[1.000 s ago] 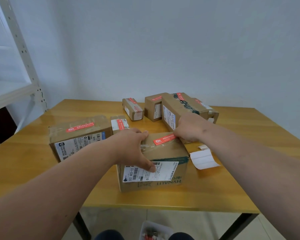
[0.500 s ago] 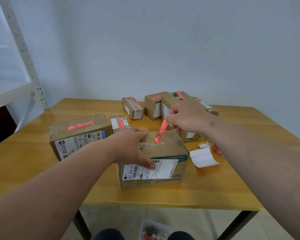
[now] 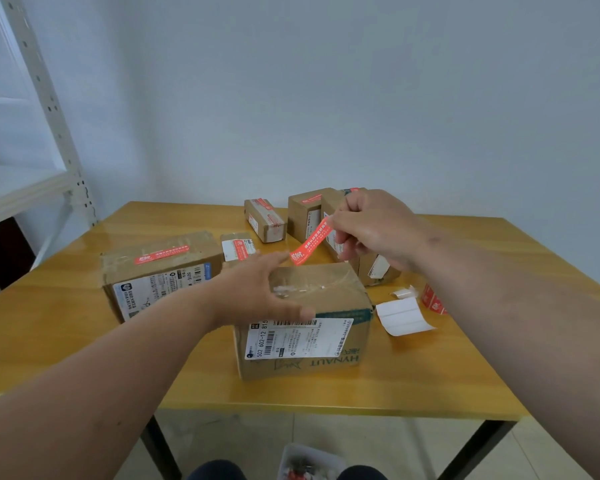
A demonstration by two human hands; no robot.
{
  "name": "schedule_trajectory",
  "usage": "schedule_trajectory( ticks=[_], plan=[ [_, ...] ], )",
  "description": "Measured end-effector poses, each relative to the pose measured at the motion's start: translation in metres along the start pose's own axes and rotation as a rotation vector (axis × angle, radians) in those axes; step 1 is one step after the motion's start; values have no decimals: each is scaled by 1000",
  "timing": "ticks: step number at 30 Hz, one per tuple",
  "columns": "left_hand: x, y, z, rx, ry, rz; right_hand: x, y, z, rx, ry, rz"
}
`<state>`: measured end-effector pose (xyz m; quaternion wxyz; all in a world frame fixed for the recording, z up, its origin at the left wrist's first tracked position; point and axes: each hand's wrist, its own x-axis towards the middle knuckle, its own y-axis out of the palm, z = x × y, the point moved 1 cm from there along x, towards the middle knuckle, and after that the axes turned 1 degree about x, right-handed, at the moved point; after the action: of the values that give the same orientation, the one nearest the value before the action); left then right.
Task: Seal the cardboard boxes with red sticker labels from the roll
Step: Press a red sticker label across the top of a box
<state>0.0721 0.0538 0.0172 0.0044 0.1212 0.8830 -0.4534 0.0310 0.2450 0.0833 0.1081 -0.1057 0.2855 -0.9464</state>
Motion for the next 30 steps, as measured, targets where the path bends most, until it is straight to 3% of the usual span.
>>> schedule_trajectory(
  ticks=[4, 10, 17, 30],
  plan=[
    [-12, -13, -6, -469, -41, -201, -1, 3, -3, 45, -4, 23],
    [-3, -16, -11, -421, -110, -261, -1, 10, -3, 125, -2, 51],
    [-2, -21, -8, -564, -124, -151, 0, 9, -12, 104, 36, 64],
    [16, -22, -8, 32, -140, -79, 2, 28, -30, -325, 29, 124]
  ],
)
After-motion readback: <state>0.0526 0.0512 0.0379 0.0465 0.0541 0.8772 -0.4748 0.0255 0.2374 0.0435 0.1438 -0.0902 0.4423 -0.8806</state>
